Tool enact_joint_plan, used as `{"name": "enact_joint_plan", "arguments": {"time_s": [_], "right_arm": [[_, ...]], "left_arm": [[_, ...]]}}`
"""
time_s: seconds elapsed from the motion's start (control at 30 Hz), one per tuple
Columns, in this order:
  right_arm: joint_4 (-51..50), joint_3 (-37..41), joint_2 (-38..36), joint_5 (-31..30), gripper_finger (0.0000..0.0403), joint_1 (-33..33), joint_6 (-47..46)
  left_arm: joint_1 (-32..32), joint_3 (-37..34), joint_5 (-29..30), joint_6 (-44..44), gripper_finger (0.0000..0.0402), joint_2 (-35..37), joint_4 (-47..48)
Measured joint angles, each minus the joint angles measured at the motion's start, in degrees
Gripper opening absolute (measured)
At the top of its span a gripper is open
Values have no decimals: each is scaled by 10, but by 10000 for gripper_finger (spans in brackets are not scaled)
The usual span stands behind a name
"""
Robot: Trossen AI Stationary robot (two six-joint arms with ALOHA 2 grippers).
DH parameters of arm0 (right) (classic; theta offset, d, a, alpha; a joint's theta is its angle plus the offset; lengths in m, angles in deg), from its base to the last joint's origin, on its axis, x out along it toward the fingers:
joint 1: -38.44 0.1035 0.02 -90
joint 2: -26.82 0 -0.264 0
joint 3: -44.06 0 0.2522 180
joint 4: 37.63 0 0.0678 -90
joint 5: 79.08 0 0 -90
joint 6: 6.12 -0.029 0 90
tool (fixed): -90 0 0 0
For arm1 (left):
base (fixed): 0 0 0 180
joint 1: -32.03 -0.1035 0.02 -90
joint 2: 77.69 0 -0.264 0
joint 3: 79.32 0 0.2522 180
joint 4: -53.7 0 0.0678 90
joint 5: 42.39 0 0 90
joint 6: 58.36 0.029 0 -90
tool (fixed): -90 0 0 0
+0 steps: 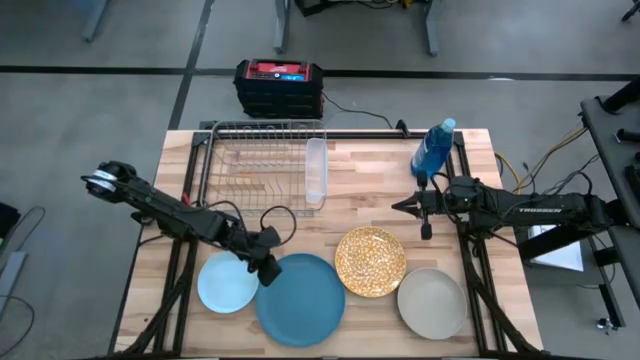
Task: Sort dishes
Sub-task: Put the blue plate in the dish rack
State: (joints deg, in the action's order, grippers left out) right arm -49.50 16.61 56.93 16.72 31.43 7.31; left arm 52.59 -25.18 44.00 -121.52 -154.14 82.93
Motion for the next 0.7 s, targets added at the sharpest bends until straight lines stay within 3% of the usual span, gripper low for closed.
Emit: {"name": "enact_joint_plan", "arguments": {"time_s": [0.33,0.57,0.7], "right_arm": [[-2,0,0,0,2,0,3],[-4,0,0,0,2,0,3],[-4,0,0,0,2,0,3]], "left_arm": [[18,34,9,91,0,-78,13],[20,129,29,132,0,-155,195],[24,171,42,147,0,-188,246]]}}
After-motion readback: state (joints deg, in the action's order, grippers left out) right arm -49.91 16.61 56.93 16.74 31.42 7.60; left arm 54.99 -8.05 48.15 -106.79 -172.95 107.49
